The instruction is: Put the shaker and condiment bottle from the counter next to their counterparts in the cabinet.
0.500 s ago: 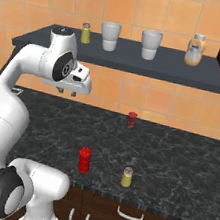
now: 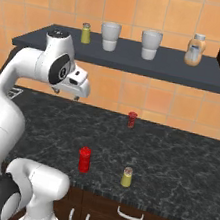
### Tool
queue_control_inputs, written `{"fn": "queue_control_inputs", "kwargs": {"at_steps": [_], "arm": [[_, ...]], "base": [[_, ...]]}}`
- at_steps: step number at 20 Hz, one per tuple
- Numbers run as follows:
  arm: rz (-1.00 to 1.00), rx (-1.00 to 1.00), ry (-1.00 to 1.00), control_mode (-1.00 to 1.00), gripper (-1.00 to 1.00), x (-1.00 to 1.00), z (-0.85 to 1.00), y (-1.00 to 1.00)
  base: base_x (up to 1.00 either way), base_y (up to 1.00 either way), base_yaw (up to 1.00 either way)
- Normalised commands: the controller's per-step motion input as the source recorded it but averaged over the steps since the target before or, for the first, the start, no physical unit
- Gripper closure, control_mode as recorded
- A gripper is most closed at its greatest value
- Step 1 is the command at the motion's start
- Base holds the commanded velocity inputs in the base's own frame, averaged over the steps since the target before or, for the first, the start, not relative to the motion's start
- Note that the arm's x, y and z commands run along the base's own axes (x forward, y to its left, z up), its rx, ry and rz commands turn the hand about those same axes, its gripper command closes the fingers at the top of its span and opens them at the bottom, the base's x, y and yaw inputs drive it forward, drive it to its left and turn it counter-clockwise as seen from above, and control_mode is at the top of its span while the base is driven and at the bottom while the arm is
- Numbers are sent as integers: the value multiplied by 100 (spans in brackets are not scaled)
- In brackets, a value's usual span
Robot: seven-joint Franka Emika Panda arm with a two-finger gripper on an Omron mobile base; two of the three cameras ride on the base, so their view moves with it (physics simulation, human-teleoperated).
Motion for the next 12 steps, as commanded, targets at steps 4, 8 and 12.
{"fn": "queue_control_inputs", "kwargs": {"at_steps": [4, 8, 12], "arm": [[-37, 0, -13, -100, -100, -15, -39, -14], [-36, -1, -20, -100, -100, -14, -20, 0], [-46, -14, -10, -100, -100, -11, -62, 0]], "base": [[0, 0, 0], [0, 0, 0], [0, 0, 0]]}}
